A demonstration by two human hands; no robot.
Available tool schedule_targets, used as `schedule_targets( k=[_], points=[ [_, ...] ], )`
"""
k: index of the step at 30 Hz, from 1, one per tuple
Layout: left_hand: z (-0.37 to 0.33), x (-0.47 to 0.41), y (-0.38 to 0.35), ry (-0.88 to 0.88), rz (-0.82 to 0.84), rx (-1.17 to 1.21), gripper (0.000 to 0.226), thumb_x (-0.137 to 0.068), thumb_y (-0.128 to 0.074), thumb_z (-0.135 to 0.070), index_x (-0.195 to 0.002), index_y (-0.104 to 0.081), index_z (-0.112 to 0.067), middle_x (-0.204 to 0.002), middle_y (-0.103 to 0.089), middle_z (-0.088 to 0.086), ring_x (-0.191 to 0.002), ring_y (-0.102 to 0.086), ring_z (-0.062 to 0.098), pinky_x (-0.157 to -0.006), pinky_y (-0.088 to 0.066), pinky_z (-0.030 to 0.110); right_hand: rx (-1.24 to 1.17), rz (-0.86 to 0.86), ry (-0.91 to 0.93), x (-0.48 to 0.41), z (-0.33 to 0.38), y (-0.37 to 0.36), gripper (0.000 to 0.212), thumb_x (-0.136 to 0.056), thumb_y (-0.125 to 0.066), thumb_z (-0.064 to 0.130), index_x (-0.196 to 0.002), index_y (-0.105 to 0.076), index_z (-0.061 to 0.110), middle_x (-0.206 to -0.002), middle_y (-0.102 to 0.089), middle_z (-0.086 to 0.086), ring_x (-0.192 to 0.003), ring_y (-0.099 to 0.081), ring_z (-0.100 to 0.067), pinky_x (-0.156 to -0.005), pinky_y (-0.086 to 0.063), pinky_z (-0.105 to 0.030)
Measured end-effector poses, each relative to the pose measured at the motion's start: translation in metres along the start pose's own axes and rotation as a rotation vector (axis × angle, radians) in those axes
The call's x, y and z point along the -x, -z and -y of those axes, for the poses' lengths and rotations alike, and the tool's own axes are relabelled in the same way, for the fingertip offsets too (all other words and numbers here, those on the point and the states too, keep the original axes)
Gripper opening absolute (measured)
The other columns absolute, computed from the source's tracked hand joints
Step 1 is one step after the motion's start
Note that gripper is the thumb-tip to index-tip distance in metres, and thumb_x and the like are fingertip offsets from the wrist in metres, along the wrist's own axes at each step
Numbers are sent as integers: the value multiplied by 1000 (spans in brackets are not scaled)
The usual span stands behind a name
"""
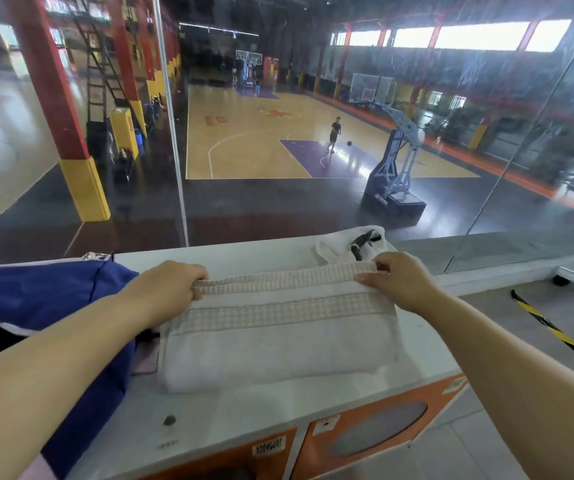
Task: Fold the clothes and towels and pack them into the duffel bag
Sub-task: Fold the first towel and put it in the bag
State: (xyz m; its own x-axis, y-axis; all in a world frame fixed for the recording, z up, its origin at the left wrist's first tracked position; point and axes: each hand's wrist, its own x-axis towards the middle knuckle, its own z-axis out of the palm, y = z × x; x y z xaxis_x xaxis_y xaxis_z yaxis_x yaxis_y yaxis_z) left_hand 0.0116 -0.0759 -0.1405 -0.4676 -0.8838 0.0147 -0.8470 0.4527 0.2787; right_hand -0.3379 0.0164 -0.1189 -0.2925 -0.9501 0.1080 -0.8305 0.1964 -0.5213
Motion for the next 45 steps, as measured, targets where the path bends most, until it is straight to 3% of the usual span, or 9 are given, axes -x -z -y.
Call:
schedule_targets(
  k=[3,10,17,23,29,32,37,43,45],
  points=[
    [5,-27,-10,26,22,-36,15,-89,-55,-16,-101,-62,-21,-101,-65,7,-88,-58,27,-78,-48,37,121,-28,-30,-18,2,-14,35,-82,-69,36,-67,-49,11,-65,-48,0,-63,-44,-20,-51,-29,-29],
    [16,-63,-40,54,95,-69,16,-89,-52,-15,-101,-61,-19,-103,-62,6,-88,-57,24,-79,-48,37,324,-168,101,-47,-6,-49,25,-86,-62,36,-97,-62,13,-106,-57,-5,-100,-54,-28,-69,-41,-32],
    [22,-73,-55,23,222,-89,36,-92,-44,-25,-127,-50,-17,-128,-47,6,-118,-42,27,-102,-35,36,425,5,110,-61,-15,-62,53,-87,-59,31,-137,-40,26,-123,-45,-4,-110,-47,-28,-85,-48,-40],
    [26,-66,-48,23,217,-37,23,-89,-50,-22,-112,-56,-23,-112,-52,0,-104,-46,19,-89,-40,30,545,91,120,-69,4,-51,29,-86,-59,39,-112,-56,26,-117,-47,-4,-87,-36,-20,-74,-32,-32],
    [25,-55,-26,29,270,-60,15,-83,-54,-20,-94,-54,-30,-102,-52,-5,-91,-51,13,-86,-47,33,218,-60,176,-50,15,-37,18,-83,-66,34,-88,-55,20,-94,-58,0,-86,-53,-22,-73,-42,-35],
    [7,-50,-9,-39,205,87,38,-79,-68,-39,-113,-51,-34,-111,-51,-11,-100,-51,8,-92,-43,28,-8,-66,156,-32,29,-21,21,-77,-72,34,-79,-53,24,-73,-53,10,-69,-47,-9,-65,-37,-28],
    [-72,-46,24,-283,49,321,75,-67,-76,-51,-132,-43,-35,-120,-44,-26,-113,-39,-3,-94,-30,18,-233,36,248,-8,64,8,24,-66,-83,21,-73,-60,26,-70,-58,15,-68,-50,5,-64,-37,-11],
    [-122,-50,32,-374,40,464,19,-74,-75,-35,-85,-67,-21,-76,-65,-3,-66,-54,9,-66,-44,26,-342,29,309,5,69,26,27,-64,-83,25,-82,-64,30,-83,-65,9,-75,-59,-4,-73,-47,-18],
    [-122,-47,35,-350,4,487,15,-79,-70,-32,-84,-67,-18,-80,-68,4,-69,-58,17,-68,-47,31,-389,98,285,10,54,28,34,-62,-83,36,-90,-64,32,-91,-65,4,-81,-62,-11,-77,-51,-25]
  ],
)
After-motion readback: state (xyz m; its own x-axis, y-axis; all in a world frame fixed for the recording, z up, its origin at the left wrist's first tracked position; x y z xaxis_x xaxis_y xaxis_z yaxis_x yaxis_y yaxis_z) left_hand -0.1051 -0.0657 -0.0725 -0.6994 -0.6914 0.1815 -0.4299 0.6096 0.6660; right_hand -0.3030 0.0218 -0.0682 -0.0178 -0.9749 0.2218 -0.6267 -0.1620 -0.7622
